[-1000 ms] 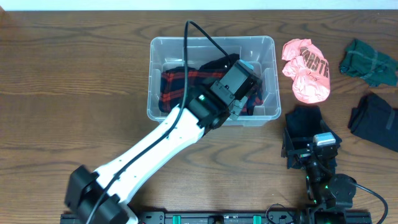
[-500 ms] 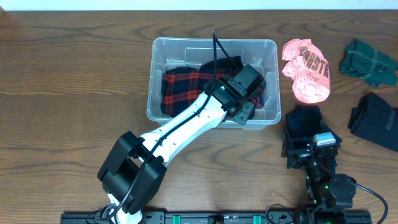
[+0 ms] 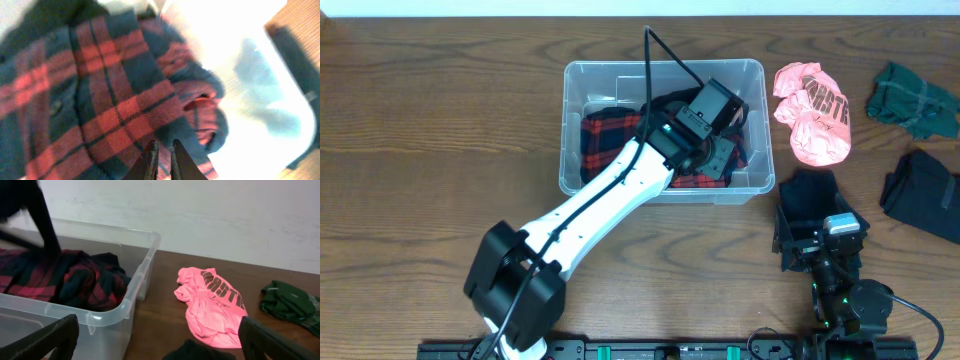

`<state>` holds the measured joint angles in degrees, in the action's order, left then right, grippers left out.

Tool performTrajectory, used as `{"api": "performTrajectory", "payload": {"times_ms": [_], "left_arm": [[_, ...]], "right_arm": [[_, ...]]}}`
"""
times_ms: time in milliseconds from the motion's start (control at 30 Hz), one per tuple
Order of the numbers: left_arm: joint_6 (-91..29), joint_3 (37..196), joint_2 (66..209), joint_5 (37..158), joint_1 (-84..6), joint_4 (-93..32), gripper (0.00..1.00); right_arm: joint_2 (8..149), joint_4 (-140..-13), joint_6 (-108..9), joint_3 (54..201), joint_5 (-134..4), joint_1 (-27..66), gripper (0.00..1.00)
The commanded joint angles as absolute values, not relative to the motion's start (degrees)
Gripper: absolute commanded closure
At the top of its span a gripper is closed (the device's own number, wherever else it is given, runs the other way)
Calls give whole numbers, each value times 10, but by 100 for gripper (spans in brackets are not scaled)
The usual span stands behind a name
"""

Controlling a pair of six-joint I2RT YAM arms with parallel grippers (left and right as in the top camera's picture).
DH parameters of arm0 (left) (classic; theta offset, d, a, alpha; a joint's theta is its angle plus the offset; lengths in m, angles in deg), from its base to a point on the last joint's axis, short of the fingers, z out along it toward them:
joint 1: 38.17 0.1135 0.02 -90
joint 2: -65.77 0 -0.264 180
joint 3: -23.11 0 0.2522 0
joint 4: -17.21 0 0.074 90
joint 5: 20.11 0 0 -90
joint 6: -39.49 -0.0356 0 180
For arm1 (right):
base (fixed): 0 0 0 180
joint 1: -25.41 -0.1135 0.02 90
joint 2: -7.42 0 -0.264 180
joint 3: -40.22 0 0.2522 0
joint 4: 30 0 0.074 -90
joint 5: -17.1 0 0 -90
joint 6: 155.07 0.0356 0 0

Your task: Pack container

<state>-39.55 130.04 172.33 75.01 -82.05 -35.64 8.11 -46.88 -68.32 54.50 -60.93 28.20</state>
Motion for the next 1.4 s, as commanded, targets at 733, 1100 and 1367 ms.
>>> {"api": "performTrajectory", "payload": {"times_ms": [733, 1100, 1367], "left_arm": [[-389, 1312, 1879, 702, -815, -352, 93], [-410, 1350, 1800, 697, -812, -382, 93], [-410, 1350, 1623, 673, -747, -467, 57]], "right_arm": [[78, -469, -690, 543, -611, 287, 1], [78, -469, -690, 543, -611, 287, 1], [78, -469, -690, 543, -611, 287, 1]]}}
